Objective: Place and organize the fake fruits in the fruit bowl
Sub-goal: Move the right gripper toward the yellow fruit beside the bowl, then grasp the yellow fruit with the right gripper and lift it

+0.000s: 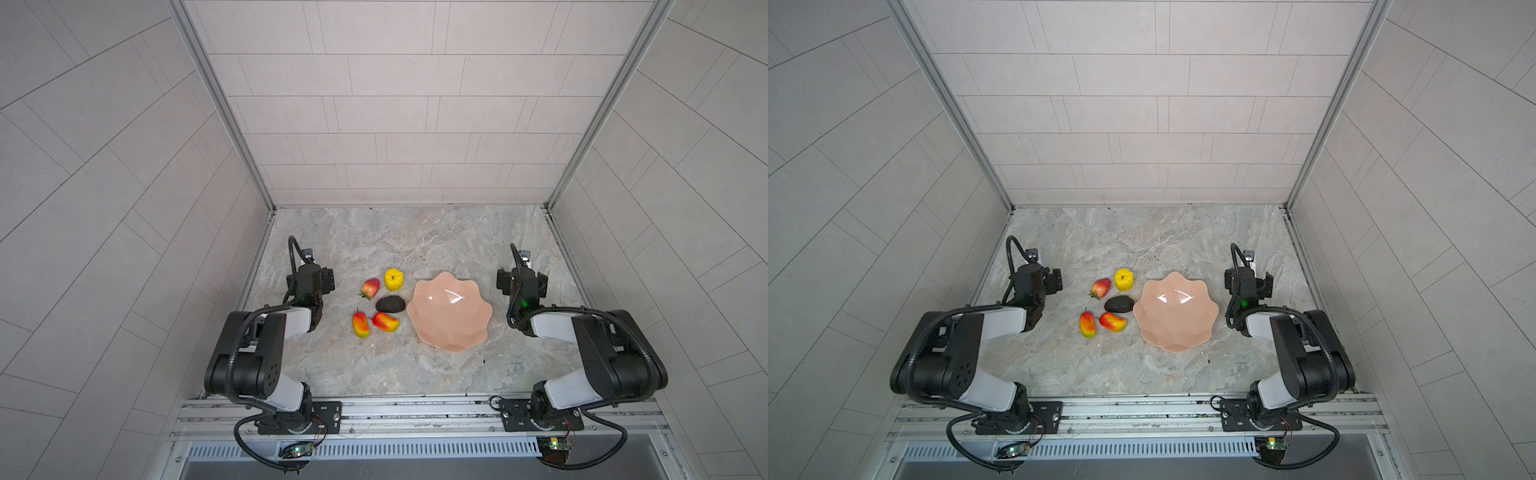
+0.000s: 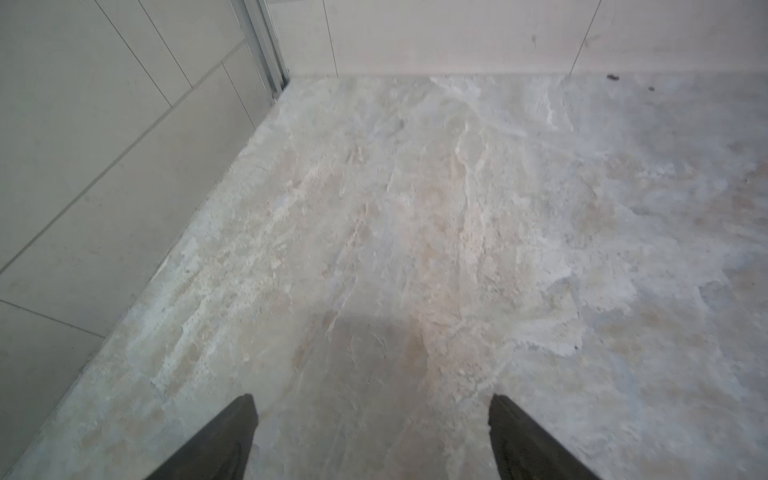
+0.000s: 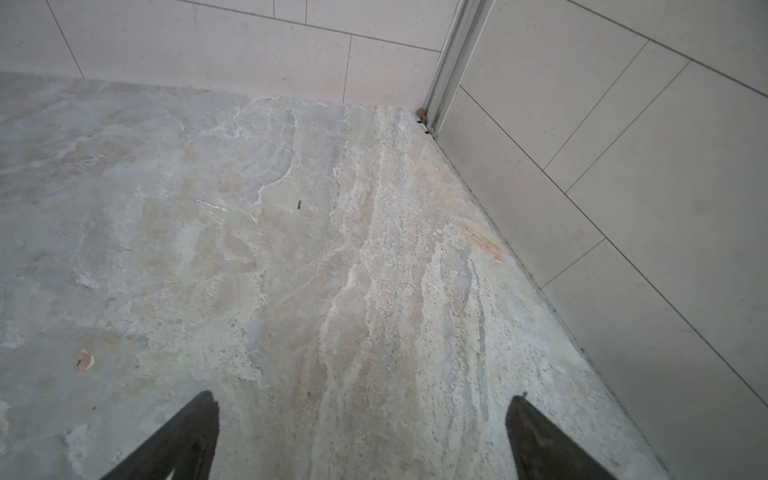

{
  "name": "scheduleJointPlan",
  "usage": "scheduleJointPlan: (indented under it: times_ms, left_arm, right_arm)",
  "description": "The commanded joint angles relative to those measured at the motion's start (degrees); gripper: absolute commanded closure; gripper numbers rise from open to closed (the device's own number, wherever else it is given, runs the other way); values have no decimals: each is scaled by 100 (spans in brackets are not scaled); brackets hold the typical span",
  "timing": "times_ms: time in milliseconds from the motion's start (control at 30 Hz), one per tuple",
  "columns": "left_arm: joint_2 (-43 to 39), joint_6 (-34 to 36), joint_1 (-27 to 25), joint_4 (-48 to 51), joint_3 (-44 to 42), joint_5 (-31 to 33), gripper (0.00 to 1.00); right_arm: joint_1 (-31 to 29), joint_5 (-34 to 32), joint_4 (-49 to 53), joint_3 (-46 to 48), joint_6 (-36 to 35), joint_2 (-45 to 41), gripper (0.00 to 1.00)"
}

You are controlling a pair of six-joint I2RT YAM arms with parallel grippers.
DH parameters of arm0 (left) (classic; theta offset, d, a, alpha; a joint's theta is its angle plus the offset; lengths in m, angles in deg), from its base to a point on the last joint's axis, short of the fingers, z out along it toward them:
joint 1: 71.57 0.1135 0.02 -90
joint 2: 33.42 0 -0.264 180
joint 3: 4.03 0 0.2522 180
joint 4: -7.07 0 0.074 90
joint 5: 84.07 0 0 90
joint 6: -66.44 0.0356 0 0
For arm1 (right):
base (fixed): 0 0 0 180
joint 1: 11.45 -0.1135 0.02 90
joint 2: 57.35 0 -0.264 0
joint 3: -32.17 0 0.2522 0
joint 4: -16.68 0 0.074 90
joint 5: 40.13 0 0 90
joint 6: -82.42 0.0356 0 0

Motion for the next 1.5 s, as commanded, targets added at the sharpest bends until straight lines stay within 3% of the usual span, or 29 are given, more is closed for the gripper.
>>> scheduleJointPlan:
  times_ms: [0,133,233,300,333,533,567,700,833,1000,1200,1467]
  left_arm:
    - [-736,-17,-66,1438,621,-196,11]
    - [-1561,-258,-346,1959,660,-230,10]
    - [-2172,-430,-464,3037,1053,-105,10]
    - [-2498,-566,-632,3890,1448,305,10]
    - [-2645,-700,-731,4330,1678,462,9]
    - [-2914,-950,-757,6624,3166,-496,7]
    - [-2887,-858,-759,6950,3405,-697,0]
    - [-2755,-355,-748,7938,4054,-1372,0]
    - [-2843,-61,-756,8406,4051,-1754,0]
    - [-3245,-44,-760,8215,3501,-2109,0]
    - [-3421,22,-753,8008,3104,-2024,0]
    - [-3457,-37,-749,7827,2916,-2116,0]
  right_arm:
    - [-147,-334,1038,-329,74,-986,2]
    - [-155,468,2530,-893,211,-1981,2]
    - [-299,1120,3603,-1395,208,-2284,1]
    - [-518,1539,4054,-1625,73,-2394,0]
    - [-698,1628,4299,-1760,70,-2427,0]
    - [-2271,1474,5357,-2872,-260,-2213,0]
    - [-2496,1420,5534,-3147,-275,-2065,0]
    - [-3099,1485,6012,-4079,-262,-1340,0]
    - [-3513,1704,6060,-4969,-226,-344,0]
    - [-3736,1847,6792,-6592,-217,1372,0]
    - [-3864,1956,7892,-8546,-27,3308,0]
    - [-3891,1782,8167,-9376,482,4427,0]
